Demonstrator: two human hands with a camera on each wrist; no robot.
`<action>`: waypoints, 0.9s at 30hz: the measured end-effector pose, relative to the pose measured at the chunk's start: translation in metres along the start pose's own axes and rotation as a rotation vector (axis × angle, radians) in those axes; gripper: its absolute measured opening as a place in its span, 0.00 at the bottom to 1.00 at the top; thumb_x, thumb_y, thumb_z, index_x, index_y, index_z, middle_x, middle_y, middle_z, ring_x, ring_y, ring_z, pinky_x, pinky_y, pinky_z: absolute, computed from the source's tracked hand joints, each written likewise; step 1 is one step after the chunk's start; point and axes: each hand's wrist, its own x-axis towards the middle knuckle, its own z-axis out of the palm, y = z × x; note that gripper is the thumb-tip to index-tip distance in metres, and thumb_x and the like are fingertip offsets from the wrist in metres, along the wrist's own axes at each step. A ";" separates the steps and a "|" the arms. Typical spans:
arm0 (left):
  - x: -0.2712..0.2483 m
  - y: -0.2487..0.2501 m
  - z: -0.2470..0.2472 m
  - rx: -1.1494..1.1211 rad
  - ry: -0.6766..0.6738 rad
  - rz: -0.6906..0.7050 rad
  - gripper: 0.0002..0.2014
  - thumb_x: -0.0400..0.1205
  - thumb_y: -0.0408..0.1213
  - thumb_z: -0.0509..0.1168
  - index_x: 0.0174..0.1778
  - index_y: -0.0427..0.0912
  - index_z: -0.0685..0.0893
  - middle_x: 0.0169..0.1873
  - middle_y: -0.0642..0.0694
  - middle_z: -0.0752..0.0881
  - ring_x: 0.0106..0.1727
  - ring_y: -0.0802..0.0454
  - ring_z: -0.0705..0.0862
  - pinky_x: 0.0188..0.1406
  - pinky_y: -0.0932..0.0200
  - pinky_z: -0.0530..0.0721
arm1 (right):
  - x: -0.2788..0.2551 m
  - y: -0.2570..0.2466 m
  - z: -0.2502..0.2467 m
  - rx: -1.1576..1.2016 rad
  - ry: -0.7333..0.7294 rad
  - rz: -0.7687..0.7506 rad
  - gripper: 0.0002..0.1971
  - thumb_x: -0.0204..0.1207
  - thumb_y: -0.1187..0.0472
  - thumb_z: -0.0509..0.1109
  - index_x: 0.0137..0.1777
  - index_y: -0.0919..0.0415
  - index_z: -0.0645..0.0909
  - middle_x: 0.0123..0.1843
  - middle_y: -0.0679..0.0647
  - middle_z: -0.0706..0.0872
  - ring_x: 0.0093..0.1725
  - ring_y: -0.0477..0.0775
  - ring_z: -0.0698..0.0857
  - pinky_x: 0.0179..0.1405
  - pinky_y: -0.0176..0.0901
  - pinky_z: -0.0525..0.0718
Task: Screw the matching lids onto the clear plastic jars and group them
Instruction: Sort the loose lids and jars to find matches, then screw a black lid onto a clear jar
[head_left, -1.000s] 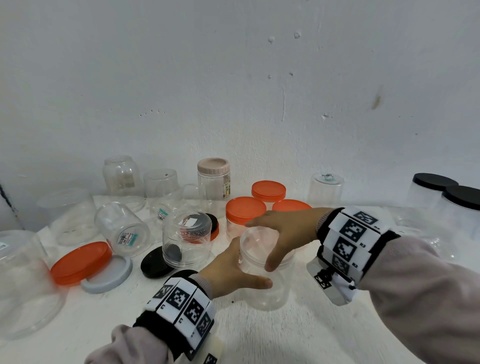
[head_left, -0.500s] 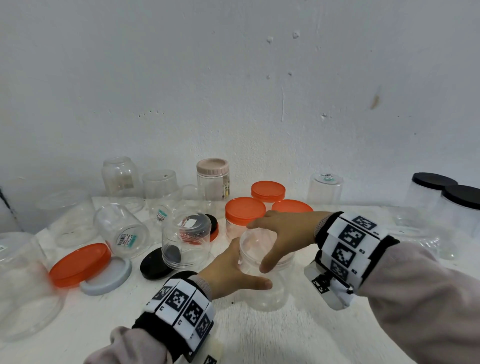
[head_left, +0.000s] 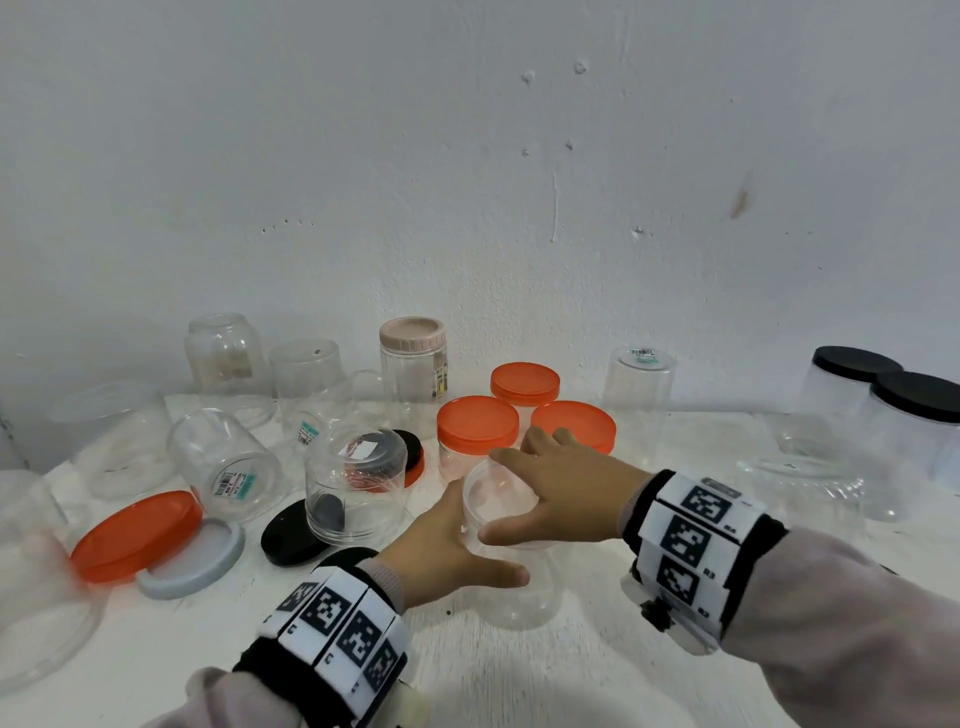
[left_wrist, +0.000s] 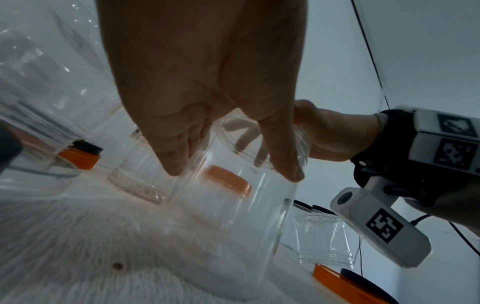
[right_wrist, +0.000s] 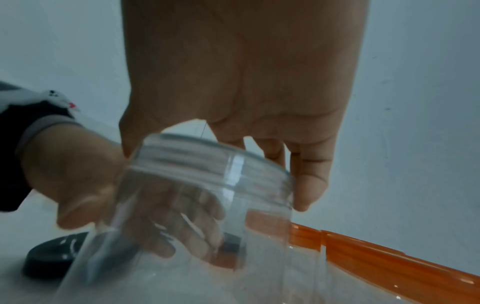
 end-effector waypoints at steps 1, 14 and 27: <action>0.000 0.000 0.000 0.001 0.002 -0.003 0.50 0.63 0.46 0.83 0.75 0.59 0.59 0.67 0.64 0.74 0.70 0.62 0.73 0.69 0.63 0.74 | 0.000 0.000 0.001 -0.022 0.016 -0.009 0.49 0.65 0.21 0.57 0.82 0.48 0.57 0.71 0.56 0.67 0.68 0.59 0.65 0.64 0.53 0.70; 0.002 0.006 -0.009 0.043 -0.086 -0.069 0.58 0.56 0.50 0.84 0.71 0.75 0.49 0.68 0.68 0.71 0.70 0.64 0.73 0.72 0.64 0.73 | 0.030 0.069 -0.052 0.059 0.041 0.118 0.38 0.74 0.31 0.62 0.81 0.44 0.60 0.77 0.53 0.66 0.75 0.59 0.63 0.71 0.56 0.68; 0.013 0.039 -0.009 0.222 -0.024 0.001 0.53 0.57 0.56 0.82 0.64 0.87 0.48 0.71 0.74 0.64 0.71 0.77 0.65 0.73 0.71 0.66 | 0.080 0.170 -0.066 0.041 -0.061 0.505 0.44 0.78 0.39 0.66 0.85 0.52 0.45 0.83 0.63 0.54 0.79 0.66 0.64 0.73 0.56 0.68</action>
